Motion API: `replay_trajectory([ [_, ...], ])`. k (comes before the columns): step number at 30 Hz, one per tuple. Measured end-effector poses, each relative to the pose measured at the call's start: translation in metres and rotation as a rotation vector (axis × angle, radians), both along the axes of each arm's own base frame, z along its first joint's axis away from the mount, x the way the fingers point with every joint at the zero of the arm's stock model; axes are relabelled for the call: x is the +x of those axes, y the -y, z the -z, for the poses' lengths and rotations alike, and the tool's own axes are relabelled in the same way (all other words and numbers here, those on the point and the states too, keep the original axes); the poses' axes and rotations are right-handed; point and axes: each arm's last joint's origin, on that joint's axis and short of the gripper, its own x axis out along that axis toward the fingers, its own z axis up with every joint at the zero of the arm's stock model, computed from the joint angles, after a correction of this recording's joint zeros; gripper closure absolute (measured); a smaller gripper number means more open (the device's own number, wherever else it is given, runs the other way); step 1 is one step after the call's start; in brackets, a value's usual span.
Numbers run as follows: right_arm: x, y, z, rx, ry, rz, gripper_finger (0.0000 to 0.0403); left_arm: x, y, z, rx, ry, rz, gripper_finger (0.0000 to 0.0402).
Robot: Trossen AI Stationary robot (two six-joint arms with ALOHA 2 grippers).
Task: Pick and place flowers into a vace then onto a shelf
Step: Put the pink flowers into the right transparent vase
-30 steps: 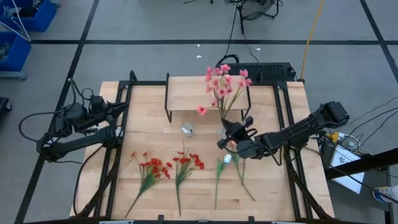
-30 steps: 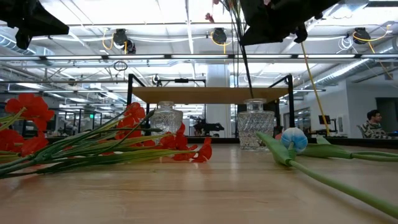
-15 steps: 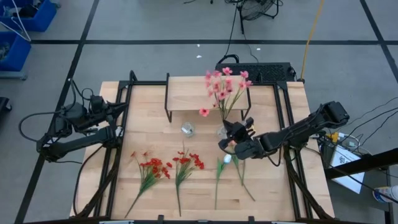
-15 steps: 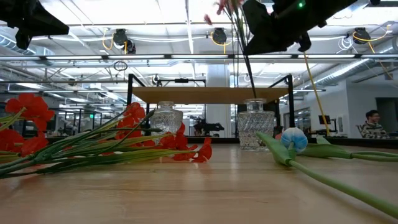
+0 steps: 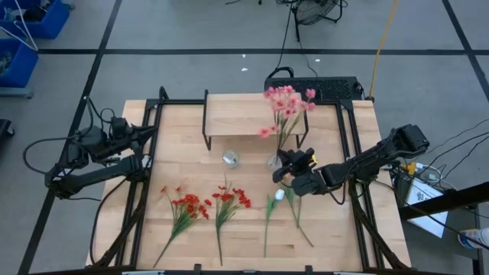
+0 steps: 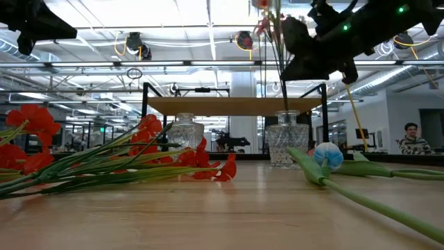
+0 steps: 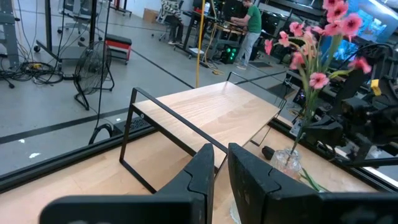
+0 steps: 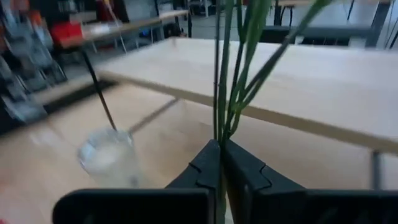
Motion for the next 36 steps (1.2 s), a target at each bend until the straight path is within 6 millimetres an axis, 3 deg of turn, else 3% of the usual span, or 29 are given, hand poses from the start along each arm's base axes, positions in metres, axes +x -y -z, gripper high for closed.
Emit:
replay_trajectory([
  [9, -0.002, 0.007, 0.005, -0.007, 0.034, 0.027, 0.037, 0.0, 0.0, 0.0, 0.0, 0.0, 0.0, 0.035],
  [19, 0.0, 0.015, 0.004, -0.069, -0.035, 0.045, 0.0278, 0.0, 0.0, 0.0, 0.0, 0.0, 0.0, 0.035],
  [29, 0.003, 0.031, 0.013, 0.107, 0.002, -0.054, 0.0264, 0.0, 0.0, 0.0, 0.0, 0.0, 0.0, 0.035],
  [36, 0.007, 0.03, 0.007, 0.092, 0.033, -0.101, 0.0224, 0.0, 0.0, 0.0, 0.0, 0.0, 0.0, 0.035],
])
